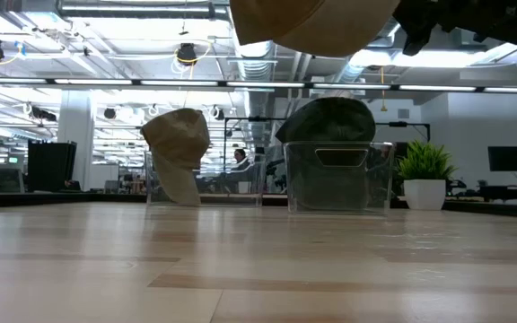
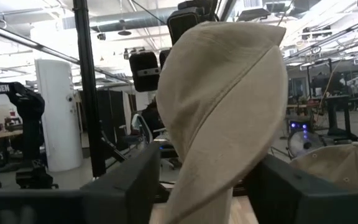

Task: Pick & Place hat
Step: Put the brown cap into the left transparent bin

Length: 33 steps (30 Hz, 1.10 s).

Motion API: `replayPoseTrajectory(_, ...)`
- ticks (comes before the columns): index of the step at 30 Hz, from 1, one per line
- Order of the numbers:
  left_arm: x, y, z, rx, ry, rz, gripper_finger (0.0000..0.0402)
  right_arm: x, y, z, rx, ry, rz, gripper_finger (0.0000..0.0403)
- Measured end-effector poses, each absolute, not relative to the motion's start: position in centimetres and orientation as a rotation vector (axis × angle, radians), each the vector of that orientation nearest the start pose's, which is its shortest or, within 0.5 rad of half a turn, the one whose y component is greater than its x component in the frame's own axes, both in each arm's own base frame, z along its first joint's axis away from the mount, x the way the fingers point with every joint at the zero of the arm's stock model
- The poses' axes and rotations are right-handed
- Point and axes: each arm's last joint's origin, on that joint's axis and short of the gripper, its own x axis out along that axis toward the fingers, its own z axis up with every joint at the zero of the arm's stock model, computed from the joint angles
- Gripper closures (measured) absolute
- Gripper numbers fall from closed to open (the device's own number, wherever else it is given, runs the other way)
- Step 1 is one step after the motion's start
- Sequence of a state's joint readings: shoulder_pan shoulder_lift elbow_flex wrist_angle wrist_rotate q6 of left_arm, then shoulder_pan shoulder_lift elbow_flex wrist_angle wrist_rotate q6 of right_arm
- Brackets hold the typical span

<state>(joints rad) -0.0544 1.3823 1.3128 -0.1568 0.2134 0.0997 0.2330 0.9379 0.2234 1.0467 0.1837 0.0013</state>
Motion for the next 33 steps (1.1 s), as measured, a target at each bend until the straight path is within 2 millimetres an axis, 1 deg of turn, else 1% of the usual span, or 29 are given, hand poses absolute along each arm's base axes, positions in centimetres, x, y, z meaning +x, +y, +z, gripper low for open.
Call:
replayPoseTrajectory(5, 31.2, -2.2, 38.6, 0.001, 0.206, -0.258, 0.0385, 17.6, 3.7, 23.1, 0.066, -0.305, 0.051, 0.0161)
replayPoseTrajectory(9, 31.3, -2.1, 39.0, -0.065, 0.170, -0.246, 0.0369, 17.7, 3.7, 22.8, 0.060, -0.273, 0.051, 0.0144)
replayPoseTrajectory(11, 31.0, -2.1, 39.4, -0.072, 0.158, -0.247, 0.0367, 17.7, 3.7, 22.7, 0.065, -0.266, 0.052, 0.0141)
replayPoseTrajectory(17, 29.5, -2.0, 40.9, -0.086, 0.103, -0.221, 0.0386, 17.8, 3.7, 22.5, 0.063, -0.247, 0.047, 0.0139)
replayPoseTrajectory(23, 27.5, -1.8, 42.5, -0.118, 0.043, -0.189, 0.0366, 17.8, 3.7, 22.3, 0.057, -0.224, 0.045, 0.0140)
replayPoseTrajectory(25, 26.8, -1.7, 43.1, -0.117, 0.021, -0.175, 0.0368, 17.8, 3.7, 22.3, 0.056, -0.220, 0.044, 0.0141)
replayPoseTrajectory(29, 25.6, -1.5, 43.9, -0.112, -0.012, -0.127, 0.0386, 17.8, 3.7, 22.2, 0.066, -0.215, 0.045, 0.0142)
replayPoseTrajectory(31, 25.0, -1.2, 44.2, -0.110, -0.017, -0.090, 0.0385, 17.8, 3.7, 22.2, 0.079, -0.215, 0.047, 0.0142)
replayPoseTrajectory(33, 24.6, -0.8, 44.2, -0.094, -0.002, -0.044, 0.0375, 17.8, 3.7, 22.2, 0.094, -0.214, 0.049, 0.0142)
